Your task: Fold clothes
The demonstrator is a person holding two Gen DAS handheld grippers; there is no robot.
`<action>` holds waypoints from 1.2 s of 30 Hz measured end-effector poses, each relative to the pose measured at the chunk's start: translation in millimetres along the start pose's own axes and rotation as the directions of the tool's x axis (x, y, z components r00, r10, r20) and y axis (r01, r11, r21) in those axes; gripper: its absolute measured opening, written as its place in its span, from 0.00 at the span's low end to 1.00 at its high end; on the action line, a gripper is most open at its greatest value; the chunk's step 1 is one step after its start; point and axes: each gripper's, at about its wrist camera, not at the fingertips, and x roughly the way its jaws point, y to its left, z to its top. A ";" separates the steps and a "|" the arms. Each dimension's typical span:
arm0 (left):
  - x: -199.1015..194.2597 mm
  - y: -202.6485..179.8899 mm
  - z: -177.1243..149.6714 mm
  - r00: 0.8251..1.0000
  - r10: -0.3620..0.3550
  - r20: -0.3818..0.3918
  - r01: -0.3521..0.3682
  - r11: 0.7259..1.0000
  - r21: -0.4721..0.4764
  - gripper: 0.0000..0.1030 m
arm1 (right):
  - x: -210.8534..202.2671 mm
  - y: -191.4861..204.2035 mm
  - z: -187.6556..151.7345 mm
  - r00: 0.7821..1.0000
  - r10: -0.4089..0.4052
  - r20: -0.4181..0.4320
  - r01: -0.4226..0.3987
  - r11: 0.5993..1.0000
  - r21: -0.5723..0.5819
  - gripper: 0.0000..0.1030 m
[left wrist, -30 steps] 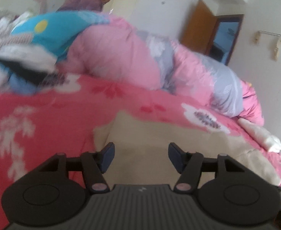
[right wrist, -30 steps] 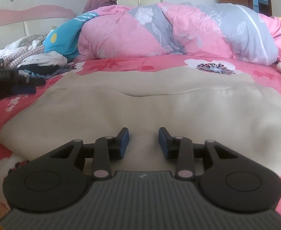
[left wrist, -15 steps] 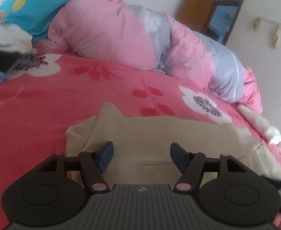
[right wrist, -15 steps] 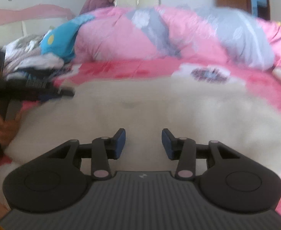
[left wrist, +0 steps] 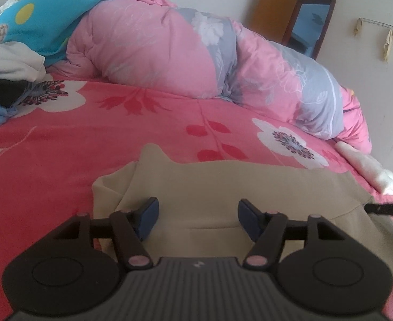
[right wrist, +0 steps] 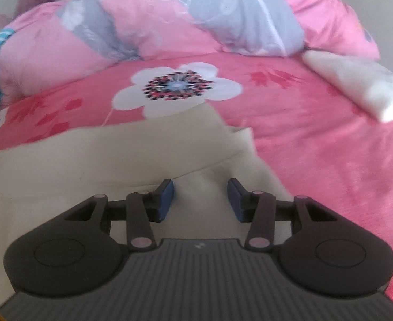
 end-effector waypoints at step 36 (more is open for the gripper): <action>0.5 -4.9 0.4 1.000 0.005 -0.007 -0.005 0.999 0.038 0.72 | 6.7 13.9 39.0 0.992 0.091 0.092 -0.095 0.994 0.044 0.24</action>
